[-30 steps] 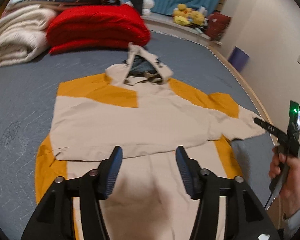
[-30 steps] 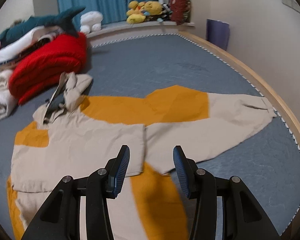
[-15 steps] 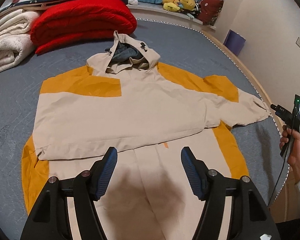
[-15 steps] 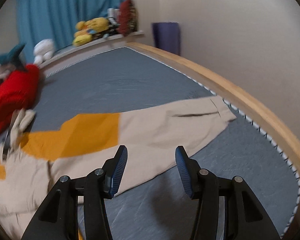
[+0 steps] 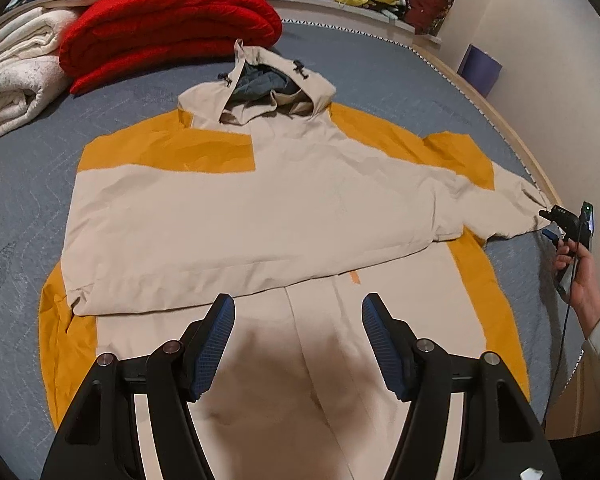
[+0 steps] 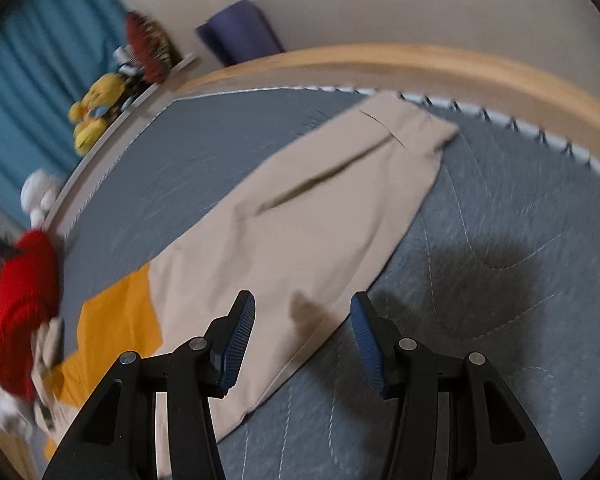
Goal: Fold large clothes
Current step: 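Move the right tool to the other jacket sleeve cuff, then grasp the sleeve cuff with the right tool and fold it across the body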
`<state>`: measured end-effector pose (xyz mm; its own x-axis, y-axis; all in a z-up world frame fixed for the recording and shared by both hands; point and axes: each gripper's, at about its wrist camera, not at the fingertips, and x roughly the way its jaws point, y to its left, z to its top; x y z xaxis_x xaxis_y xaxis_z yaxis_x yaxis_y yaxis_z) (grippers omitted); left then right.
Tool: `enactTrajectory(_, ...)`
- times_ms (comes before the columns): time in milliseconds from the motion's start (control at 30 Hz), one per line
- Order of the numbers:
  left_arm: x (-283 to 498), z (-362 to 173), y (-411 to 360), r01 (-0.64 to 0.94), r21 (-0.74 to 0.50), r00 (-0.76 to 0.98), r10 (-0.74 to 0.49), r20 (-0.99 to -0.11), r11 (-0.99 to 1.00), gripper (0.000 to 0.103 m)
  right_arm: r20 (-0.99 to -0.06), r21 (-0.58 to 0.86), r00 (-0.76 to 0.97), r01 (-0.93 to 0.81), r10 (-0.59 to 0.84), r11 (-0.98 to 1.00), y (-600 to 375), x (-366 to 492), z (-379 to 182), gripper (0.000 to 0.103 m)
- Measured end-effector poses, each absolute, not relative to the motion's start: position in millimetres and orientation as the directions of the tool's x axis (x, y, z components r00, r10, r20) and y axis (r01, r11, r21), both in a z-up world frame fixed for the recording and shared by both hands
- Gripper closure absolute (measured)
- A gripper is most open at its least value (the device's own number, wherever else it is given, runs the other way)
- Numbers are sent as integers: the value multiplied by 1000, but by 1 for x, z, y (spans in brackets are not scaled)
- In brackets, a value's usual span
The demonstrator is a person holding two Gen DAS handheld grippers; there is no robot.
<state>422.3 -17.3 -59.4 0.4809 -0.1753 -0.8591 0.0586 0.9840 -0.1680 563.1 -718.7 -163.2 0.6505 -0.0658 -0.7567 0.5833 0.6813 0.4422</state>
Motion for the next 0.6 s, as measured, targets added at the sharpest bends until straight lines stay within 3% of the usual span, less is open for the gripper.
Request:
enactTrajectory(133,425,-64,-19,60,-166,476,-174,-862,984,40,-725,561,688,625,-42,543,-736,555,-195,52)
enactTrajectory(300,424,-69,-22,74,-161,472,-177,-864,984,40,-686,560,721,609,-97,562,-737,563,-198,54)
enactTrajectory(400,424,-71,-24,82,-153,469,-174,-866,985,40,-668,585,735,616,-116,529,-742,561,-202,69)
enactTrajectory(467,425,-70,-23,78,-152,473,-171,-864,985,40,-669,593,733,626,-124,506,-747,559,-205,87)
enactTrajectory(600,426,-67,-15,45,-149,491,-152,-858,988,40,-665,610,740,618,-106,496,-753,559,-205,98)
